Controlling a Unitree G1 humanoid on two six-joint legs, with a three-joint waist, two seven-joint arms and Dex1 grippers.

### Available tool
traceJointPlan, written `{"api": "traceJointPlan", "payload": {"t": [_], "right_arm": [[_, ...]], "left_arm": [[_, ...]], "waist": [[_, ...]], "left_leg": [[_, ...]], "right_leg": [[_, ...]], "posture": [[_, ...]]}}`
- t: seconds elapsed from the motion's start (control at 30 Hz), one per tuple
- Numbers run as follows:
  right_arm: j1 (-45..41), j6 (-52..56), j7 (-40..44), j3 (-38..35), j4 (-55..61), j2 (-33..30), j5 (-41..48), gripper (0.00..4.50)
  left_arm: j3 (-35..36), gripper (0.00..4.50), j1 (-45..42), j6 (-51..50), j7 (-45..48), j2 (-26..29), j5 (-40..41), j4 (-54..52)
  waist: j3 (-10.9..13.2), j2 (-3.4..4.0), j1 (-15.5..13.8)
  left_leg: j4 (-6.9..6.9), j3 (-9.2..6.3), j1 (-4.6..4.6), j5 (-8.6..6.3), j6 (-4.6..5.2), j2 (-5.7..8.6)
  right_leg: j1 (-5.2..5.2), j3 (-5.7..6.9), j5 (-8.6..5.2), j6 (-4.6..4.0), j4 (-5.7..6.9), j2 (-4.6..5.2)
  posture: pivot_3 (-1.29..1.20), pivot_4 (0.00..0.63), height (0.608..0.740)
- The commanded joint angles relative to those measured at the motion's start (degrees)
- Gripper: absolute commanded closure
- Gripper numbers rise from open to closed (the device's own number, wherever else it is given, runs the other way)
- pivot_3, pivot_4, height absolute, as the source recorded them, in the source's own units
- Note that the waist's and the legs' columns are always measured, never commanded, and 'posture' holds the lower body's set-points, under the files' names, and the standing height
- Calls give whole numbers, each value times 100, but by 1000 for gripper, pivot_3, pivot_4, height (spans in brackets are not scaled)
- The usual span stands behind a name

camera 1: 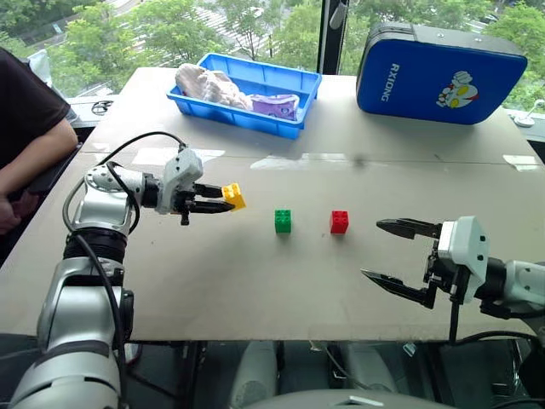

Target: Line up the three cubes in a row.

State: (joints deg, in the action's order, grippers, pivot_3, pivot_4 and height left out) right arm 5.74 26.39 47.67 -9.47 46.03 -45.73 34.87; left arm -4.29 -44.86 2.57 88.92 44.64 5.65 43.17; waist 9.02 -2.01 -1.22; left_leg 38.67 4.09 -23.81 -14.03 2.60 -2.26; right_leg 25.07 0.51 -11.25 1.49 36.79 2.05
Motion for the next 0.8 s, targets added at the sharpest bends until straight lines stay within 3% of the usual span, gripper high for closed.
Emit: {"api": "traceJointPlan", "payload": {"t": [0.03, 0.3, 0.8], "right_arm": [[-19, -195, 126, -21, 148, 33, 134, 359], [-39, -280, 287, 9, 107, -23, 60, 359], [21, -330, 317, -53, 46, -16, 22, 359]], "left_arm": [[-109, 3292, -120, 499, 179, 34, -78, -102], [-320, 3292, -202, 1366, 353, 173, -316, 387], [-491, 3292, -509, 1935, 358, 303, -462, 1194]], "waist": [[0, -1, 11], [0, 0, 53], [0, -1, 40]], "left_leg": [[3, 0, -1, -1, 1, 0], [4, 1, 2, -2, 4, 2], [4, 3, 1, -2, 4, 0]], "right_leg": [[-1, -2, 0, 0, 0, 2], [1, -5, 2, 4, 1, -4], [0, -3, 1, 4, 1, -3]], "posture": [[0, 150, 740], [0, 150, 740], [0, 150, 740]]}}
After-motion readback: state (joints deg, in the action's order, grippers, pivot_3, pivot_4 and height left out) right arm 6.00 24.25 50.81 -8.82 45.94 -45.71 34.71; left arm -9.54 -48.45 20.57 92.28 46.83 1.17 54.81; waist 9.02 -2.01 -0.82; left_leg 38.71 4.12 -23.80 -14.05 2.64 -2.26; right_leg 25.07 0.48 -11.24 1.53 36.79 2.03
